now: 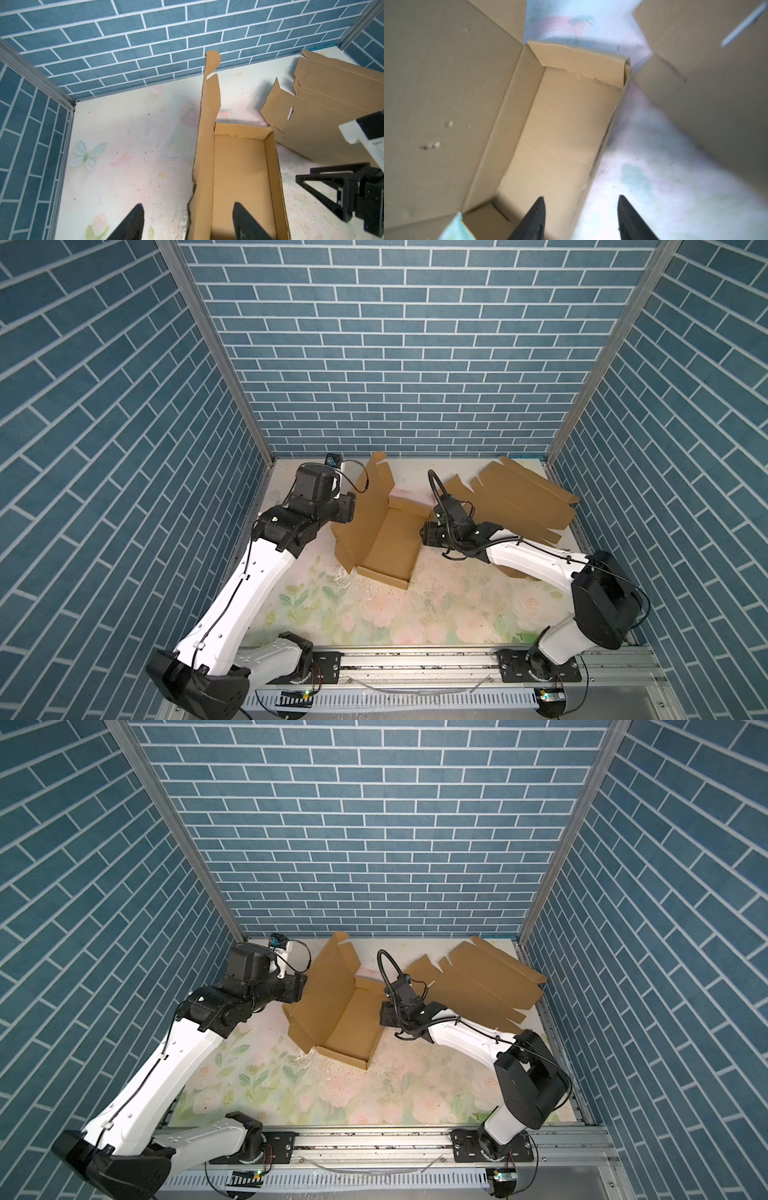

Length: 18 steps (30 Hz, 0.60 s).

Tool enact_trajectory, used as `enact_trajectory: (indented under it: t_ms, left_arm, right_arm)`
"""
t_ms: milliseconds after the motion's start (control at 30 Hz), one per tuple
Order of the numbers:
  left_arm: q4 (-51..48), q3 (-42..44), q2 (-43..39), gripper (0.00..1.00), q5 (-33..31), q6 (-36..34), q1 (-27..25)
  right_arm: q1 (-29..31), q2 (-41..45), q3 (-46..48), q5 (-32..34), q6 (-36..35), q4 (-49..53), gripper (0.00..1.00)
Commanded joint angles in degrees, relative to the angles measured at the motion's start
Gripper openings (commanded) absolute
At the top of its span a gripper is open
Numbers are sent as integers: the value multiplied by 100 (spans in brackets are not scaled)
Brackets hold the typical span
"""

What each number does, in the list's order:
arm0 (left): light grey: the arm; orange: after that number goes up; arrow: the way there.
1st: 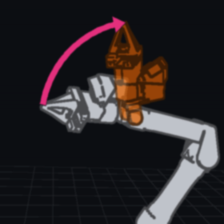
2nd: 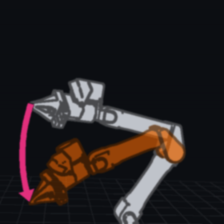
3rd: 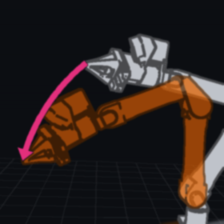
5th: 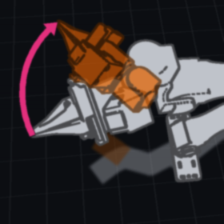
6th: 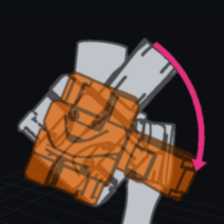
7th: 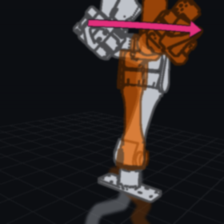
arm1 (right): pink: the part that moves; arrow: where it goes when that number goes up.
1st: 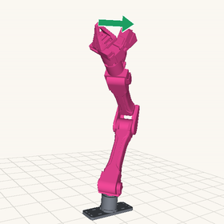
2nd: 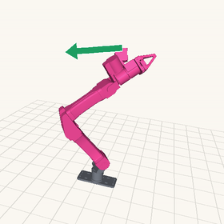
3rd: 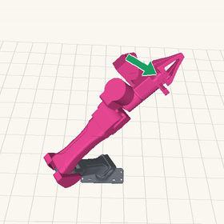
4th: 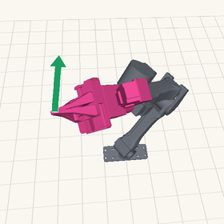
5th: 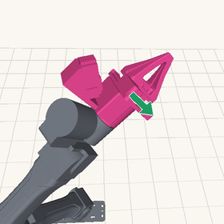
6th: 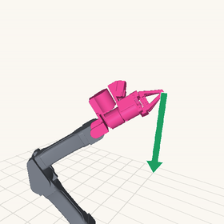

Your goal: Fold the paper box

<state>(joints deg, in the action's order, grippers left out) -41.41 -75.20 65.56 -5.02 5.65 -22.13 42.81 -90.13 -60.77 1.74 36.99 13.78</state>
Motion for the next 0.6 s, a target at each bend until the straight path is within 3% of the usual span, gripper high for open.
enact_trajectory:
  t_ms: [0, 167, 367, 567]
  left_arm:
    - [-260, -30, -307, 68, 269, 83, 178]
    - [-280, 186, -537, 68, 598, 245, 598]
    - [-449, 251, -714, 68, 861, 332, 1231]
    - [-588, 514, -921, 68, 874, 382, 1576]
  right_arm:
    - [-428, -206, -665, -642, -2201, 880, 59]
    - [-546, -1159, -1871, -420, -3658, 1330, 68]
    - [-549, -2300, -3120, -107, -4493, 1541, 71]
    - [-545, -3064, -3780, -74, -4935, 1425, 70]
